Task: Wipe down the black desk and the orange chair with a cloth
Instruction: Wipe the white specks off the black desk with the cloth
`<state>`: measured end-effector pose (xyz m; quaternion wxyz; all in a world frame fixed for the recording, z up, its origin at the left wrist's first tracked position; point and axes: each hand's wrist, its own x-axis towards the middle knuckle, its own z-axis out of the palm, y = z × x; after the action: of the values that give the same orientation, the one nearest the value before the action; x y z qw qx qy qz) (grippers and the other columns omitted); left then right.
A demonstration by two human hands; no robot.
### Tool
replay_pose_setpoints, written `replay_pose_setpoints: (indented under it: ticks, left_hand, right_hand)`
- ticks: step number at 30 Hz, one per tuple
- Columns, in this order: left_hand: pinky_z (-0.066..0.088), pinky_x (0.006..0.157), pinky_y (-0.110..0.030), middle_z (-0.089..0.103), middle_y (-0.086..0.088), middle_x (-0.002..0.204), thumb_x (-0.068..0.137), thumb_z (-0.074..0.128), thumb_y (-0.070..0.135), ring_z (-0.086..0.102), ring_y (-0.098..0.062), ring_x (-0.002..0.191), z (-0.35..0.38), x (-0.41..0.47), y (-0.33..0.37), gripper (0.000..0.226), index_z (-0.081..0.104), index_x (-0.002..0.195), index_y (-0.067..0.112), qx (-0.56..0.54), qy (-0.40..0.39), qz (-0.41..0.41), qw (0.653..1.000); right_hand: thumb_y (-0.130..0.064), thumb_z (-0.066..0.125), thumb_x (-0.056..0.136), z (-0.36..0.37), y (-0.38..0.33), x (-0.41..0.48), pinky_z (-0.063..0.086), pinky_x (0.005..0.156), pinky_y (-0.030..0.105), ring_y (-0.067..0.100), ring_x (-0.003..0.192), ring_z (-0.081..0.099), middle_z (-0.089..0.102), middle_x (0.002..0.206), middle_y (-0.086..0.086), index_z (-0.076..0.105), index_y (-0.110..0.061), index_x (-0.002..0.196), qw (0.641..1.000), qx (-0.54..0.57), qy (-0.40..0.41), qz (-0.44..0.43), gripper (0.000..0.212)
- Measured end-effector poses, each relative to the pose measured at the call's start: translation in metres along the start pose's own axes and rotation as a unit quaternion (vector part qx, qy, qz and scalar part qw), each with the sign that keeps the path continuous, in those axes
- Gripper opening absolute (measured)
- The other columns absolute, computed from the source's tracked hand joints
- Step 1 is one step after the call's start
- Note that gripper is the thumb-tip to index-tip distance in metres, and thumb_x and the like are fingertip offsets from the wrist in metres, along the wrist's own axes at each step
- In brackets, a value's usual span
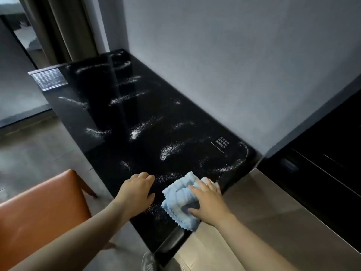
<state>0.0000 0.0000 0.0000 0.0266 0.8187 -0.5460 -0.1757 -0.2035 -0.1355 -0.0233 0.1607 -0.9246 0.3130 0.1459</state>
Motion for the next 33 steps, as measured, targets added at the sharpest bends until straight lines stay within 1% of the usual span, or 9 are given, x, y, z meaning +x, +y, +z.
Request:
replay_pose_setpoints:
  ticks: [5, 9, 12, 17, 21, 24, 28, 31, 33]
  left_hand:
    - [0.048, 0.090, -0.028, 0.048, 0.006, 0.131, 0.091, 0.053, 0.043, 0.050, -0.016, 0.115, 0.015, 0.016, -0.009, 0.051, 0.043, 0.137, 0.022, -0.011, -0.029, 0.009, 0.999]
    - [0.048, 0.091, -0.028, 0.048, 0.006, 0.132, 0.091, 0.053, 0.043, 0.050, -0.016, 0.116, 0.023, 0.023, -0.012, 0.052, 0.043, 0.137, 0.022, -0.023, -0.026, 0.009, 0.999]
    - [0.048, 0.092, -0.027, 0.046, 0.007, 0.135, 0.091, 0.052, 0.043, 0.049, -0.016, 0.118, 0.029, 0.024, -0.012, 0.055, 0.040, 0.140, 0.023, -0.024, -0.036, 0.009, 0.999]
    - [0.046, 0.095, -0.026, 0.045, 0.007, 0.138, 0.091, 0.052, 0.043, 0.048, -0.016, 0.121, 0.034, 0.024, -0.012, 0.058, 0.038, 0.144, 0.024, -0.021, -0.044, -0.001, 0.999]
    - [0.046, 0.095, -0.028, 0.045, 0.007, 0.137, 0.090, 0.052, 0.043, 0.049, -0.016, 0.120, 0.036, 0.025, -0.013, 0.057, 0.040, 0.143, 0.023, -0.017, -0.049, -0.007, 0.999]
    - [0.047, 0.095, -0.029, 0.045, 0.007, 0.137, 0.090, 0.052, 0.043, 0.049, -0.017, 0.120, 0.035, 0.026, -0.011, 0.056, 0.042, 0.142, 0.023, -0.021, -0.050, -0.015, 0.998]
    - [0.045, 0.097, -0.028, 0.044, 0.008, 0.139, 0.090, 0.053, 0.043, 0.049, -0.017, 0.122, 0.030, 0.028, -0.007, 0.056, 0.042, 0.142, 0.024, -0.035, -0.037, -0.022, 0.998]
    - [0.043, 0.095, -0.026, 0.046, 0.006, 0.139, 0.090, 0.054, 0.043, 0.051, -0.018, 0.120, 0.020, 0.030, -0.001, 0.055, 0.044, 0.140, 0.023, -0.063, -0.013, -0.027, 0.998]
    - [0.045, 0.090, -0.025, 0.050, 0.004, 0.134, 0.090, 0.056, 0.044, 0.055, -0.017, 0.114, 0.012, 0.029, 0.004, 0.053, 0.048, 0.137, 0.021, -0.092, 0.002, -0.036, 0.995]
  right_hand:
    - [-0.046, 0.059, 0.073, 0.018, 0.009, 0.005, -0.007, 0.116, 0.046, 0.018, 0.145, -0.007, 0.010, 0.156, -0.005, 0.025, -0.033, 0.145, 0.999, -0.001, -0.033, -0.015, 0.081]
    - [-0.052, 0.064, 0.072, 0.025, 0.019, 0.011, -0.006, 0.114, 0.046, 0.016, 0.144, 0.003, 0.010, 0.156, -0.005, 0.008, -0.034, 0.149, 0.998, -0.052, -0.014, -0.022, 0.097]
    - [-0.054, 0.068, 0.069, 0.029, 0.021, 0.020, -0.007, 0.113, 0.051, 0.019, 0.139, 0.015, 0.022, 0.149, -0.004, 0.011, -0.033, 0.149, 0.998, -0.064, -0.004, -0.029, 0.100]
    - [-0.054, 0.062, 0.067, 0.037, 0.023, 0.037, 0.000, 0.112, 0.050, 0.021, 0.118, 0.038, 0.046, 0.121, -0.004, 0.038, -0.032, 0.135, 0.997, -0.073, 0.018, -0.012, 0.076]
    - [-0.050, 0.061, 0.066, 0.036, 0.024, 0.050, 0.015, 0.108, 0.042, 0.021, 0.107, 0.043, 0.050, 0.100, -0.005, 0.060, -0.027, 0.102, 0.998, -0.043, 0.038, -0.019, 0.042]
    - [-0.048, 0.060, 0.068, 0.034, 0.026, 0.051, 0.022, 0.101, 0.032, 0.019, 0.104, 0.044, 0.049, 0.093, -0.006, 0.065, -0.025, 0.082, 0.998, -0.004, 0.057, -0.030, 0.028]
    - [-0.051, 0.065, 0.066, 0.019, 0.034, 0.039, 0.028, 0.098, 0.030, 0.011, 0.110, 0.046, 0.057, 0.103, -0.012, 0.067, -0.024, 0.085, 0.992, 0.087, 0.091, -0.030, 0.033]
    - [-0.055, 0.063, 0.062, -0.002, 0.036, 0.025, 0.044, 0.076, 0.031, 0.005, 0.070, 0.053, 0.055, 0.067, -0.018, 0.051, -0.036, 0.064, 0.976, 0.182, 0.116, 0.037, 0.023]
    - [-0.059, 0.063, 0.060, -0.013, 0.038, 0.016, 0.048, 0.062, 0.029, 0.003, 0.061, 0.057, 0.060, 0.061, -0.014, 0.054, -0.033, 0.065, 0.951, 0.263, 0.119, 0.108, 0.028]
